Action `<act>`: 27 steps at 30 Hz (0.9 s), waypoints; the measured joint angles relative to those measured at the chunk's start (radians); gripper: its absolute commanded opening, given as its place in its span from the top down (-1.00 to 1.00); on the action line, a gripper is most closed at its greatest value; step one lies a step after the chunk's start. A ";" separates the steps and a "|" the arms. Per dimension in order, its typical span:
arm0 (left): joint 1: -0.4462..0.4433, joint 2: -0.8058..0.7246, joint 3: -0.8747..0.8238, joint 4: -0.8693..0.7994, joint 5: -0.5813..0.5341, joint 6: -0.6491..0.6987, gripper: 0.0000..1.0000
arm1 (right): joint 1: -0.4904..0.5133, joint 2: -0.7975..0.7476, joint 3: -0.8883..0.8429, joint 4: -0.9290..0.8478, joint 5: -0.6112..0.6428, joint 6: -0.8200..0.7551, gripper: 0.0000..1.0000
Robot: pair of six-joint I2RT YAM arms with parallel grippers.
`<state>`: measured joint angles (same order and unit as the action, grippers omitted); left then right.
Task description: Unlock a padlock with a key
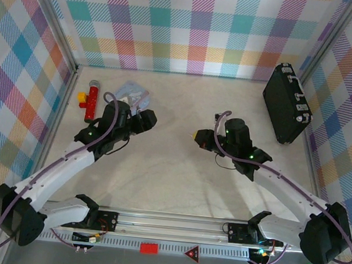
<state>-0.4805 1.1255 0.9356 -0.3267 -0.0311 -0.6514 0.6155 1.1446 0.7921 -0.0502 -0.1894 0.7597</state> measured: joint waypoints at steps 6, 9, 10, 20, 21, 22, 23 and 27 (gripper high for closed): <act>0.013 0.231 0.111 -0.090 -0.105 0.127 -0.65 | 0.000 -0.056 -0.001 -0.037 0.018 -0.043 1.00; 0.032 0.356 0.149 -0.088 -0.133 0.162 -0.53 | 0.000 -0.074 -0.014 -0.037 0.018 -0.047 1.00; 0.040 0.398 0.158 -0.085 -0.142 0.171 -0.52 | 0.000 -0.079 -0.023 -0.038 0.018 -0.050 1.00; 0.117 0.656 0.215 0.011 -0.190 0.170 -0.47 | 0.000 -0.127 -0.085 -0.043 0.018 -0.084 1.00; 0.117 0.681 0.230 0.027 -0.197 0.169 -0.47 | 0.000 -0.132 -0.089 -0.043 0.018 -0.088 1.00; 0.119 0.702 0.243 0.043 -0.204 0.166 -0.46 | 0.000 -0.135 -0.092 -0.043 0.018 -0.092 1.00; 0.120 0.719 0.254 0.059 -0.211 0.165 -0.45 | 0.000 -0.136 -0.093 -0.043 0.018 -0.095 1.00; 0.128 0.779 0.284 0.116 -0.235 0.147 -0.41 | 0.000 -0.136 -0.093 -0.046 0.018 -0.107 1.00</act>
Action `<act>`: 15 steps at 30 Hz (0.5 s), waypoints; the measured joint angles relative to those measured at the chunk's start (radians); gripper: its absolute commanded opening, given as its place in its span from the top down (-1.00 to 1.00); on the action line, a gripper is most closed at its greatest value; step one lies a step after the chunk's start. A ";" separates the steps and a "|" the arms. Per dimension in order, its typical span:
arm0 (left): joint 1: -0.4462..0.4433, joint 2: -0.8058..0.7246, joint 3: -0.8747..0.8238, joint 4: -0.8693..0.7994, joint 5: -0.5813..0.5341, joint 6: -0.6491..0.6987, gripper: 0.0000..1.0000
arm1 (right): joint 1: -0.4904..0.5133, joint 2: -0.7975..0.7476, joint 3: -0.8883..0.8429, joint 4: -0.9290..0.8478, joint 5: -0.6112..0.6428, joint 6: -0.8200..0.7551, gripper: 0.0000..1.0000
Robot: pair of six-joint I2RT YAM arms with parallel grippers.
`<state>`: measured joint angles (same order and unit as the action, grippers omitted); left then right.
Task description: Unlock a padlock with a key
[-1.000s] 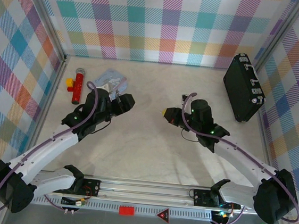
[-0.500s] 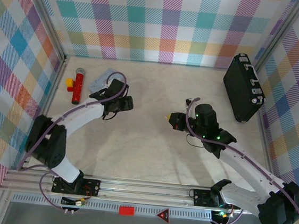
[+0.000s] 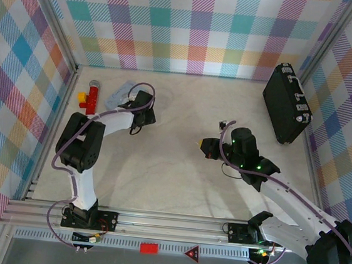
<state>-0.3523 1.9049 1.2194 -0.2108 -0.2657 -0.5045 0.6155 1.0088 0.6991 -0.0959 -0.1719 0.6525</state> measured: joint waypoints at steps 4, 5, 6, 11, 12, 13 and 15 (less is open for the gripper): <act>0.018 0.039 0.018 0.034 -0.013 -0.008 -0.39 | 0.000 0.000 -0.010 0.001 0.000 -0.010 1.00; 0.022 0.045 0.020 0.038 -0.016 -0.008 -0.38 | 0.000 0.000 -0.015 0.001 0.000 -0.011 1.00; 0.027 0.051 0.022 0.047 -0.017 -0.011 -0.36 | 0.000 0.000 -0.021 0.001 0.001 -0.011 1.00; 0.045 0.074 0.023 0.095 -0.025 -0.023 -0.26 | 0.000 0.000 -0.031 -0.001 0.000 -0.017 1.00; 0.048 0.077 0.023 0.107 -0.024 -0.026 -0.23 | 0.000 0.000 -0.031 -0.001 0.000 -0.019 1.00; 0.049 0.078 0.022 0.118 -0.024 -0.029 -0.18 | 0.000 0.000 -0.031 -0.003 0.000 -0.022 1.00; 0.053 0.079 0.021 0.145 -0.024 -0.036 -0.11 | 0.000 0.000 -0.031 -0.003 0.000 -0.028 1.00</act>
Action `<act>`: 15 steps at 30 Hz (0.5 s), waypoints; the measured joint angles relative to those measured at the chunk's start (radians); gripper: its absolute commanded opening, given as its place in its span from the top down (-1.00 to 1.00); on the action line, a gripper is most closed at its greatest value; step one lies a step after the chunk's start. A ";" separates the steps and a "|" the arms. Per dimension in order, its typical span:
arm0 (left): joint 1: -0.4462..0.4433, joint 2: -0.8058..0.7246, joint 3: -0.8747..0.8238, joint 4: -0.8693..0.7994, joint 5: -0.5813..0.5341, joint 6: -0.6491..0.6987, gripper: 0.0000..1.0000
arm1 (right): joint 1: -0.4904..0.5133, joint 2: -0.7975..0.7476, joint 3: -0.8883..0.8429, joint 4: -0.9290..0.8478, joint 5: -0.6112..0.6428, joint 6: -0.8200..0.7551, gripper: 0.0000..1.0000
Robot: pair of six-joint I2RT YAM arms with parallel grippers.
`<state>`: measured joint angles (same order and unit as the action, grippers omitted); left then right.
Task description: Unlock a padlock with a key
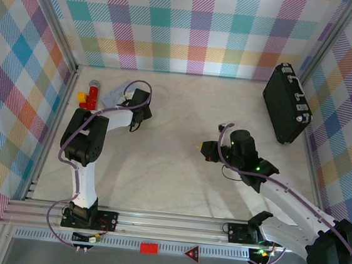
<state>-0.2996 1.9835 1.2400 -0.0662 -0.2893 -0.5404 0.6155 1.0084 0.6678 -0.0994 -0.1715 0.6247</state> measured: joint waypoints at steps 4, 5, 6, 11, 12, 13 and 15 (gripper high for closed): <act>0.004 0.000 -0.021 0.063 0.001 -0.013 0.04 | 0.000 0.000 0.000 0.000 0.000 -0.005 1.00; 0.005 0.000 -0.028 0.076 0.001 -0.015 0.08 | 0.000 0.000 0.000 0.000 0.000 -0.005 1.00; 0.006 0.000 -0.035 0.089 0.004 -0.018 0.12 | 0.000 0.000 0.000 0.000 0.000 -0.005 1.00; 0.014 0.005 -0.060 0.127 0.009 -0.030 0.17 | 0.000 0.000 0.000 -0.001 0.000 -0.004 1.00; 0.014 0.005 -0.065 0.134 0.009 -0.034 0.17 | 0.000 0.000 0.000 -0.002 0.000 -0.004 1.00; 0.015 0.005 -0.071 0.142 0.009 -0.039 0.15 | 0.000 0.000 0.000 -0.003 0.000 -0.004 1.00; 0.016 0.005 -0.080 0.160 0.011 -0.048 0.12 | 0.000 0.000 0.000 -0.008 0.000 -0.004 1.00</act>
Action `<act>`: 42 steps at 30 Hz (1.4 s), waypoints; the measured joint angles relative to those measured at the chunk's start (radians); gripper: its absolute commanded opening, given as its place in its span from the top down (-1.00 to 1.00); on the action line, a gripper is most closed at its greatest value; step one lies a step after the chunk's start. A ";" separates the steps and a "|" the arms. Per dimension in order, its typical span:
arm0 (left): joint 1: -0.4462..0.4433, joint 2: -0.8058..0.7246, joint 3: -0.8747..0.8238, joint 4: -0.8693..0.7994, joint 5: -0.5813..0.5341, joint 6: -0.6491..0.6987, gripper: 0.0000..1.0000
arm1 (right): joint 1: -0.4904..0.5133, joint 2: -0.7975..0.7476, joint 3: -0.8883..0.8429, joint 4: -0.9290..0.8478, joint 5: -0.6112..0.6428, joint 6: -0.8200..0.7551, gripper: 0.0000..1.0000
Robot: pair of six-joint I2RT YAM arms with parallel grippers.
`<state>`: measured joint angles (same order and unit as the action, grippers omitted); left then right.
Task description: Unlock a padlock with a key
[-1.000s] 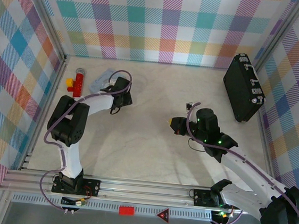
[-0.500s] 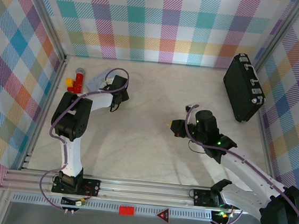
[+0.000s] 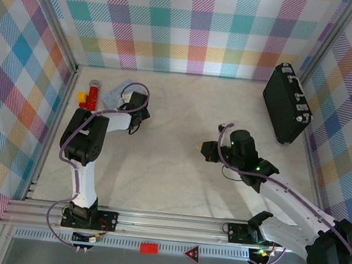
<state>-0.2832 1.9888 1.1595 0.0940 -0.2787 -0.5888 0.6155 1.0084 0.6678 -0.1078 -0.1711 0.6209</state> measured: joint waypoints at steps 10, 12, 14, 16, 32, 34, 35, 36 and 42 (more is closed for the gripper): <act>0.027 0.012 -0.064 0.145 0.032 -0.066 0.25 | 0.000 -0.017 0.000 -0.027 0.000 0.011 1.00; 0.031 0.013 -0.064 0.147 0.035 -0.075 0.34 | 0.000 -0.023 0.000 -0.030 0.003 0.011 1.00; 0.034 0.015 -0.064 0.150 0.039 -0.076 0.46 | 0.000 -0.026 0.000 -0.031 0.005 0.012 1.00; 0.039 0.016 -0.064 0.150 0.043 -0.076 0.55 | 0.000 -0.026 0.001 -0.034 0.007 0.014 1.00; -0.035 0.011 -0.028 0.060 0.074 0.031 0.91 | 0.000 -0.023 0.025 -0.126 0.053 0.036 1.00; -0.077 0.011 -0.019 0.038 0.078 0.056 0.91 | 0.000 -0.022 0.025 -0.129 0.058 0.047 1.00; -0.103 0.011 -0.014 0.029 0.083 0.068 0.92 | 0.000 -0.022 0.025 -0.130 0.059 0.053 1.00; -0.129 0.011 -0.010 0.019 0.088 0.083 0.93 | 0.000 -0.022 0.025 -0.130 0.060 0.058 1.00; -0.267 -0.004 -0.009 -0.016 0.156 0.139 0.93 | 0.000 -0.003 0.025 -0.137 0.070 0.100 1.00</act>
<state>-0.5499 1.9846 1.1503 0.0776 -0.1230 -0.4500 0.6155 1.0054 0.6926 -0.2443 -0.1009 0.7204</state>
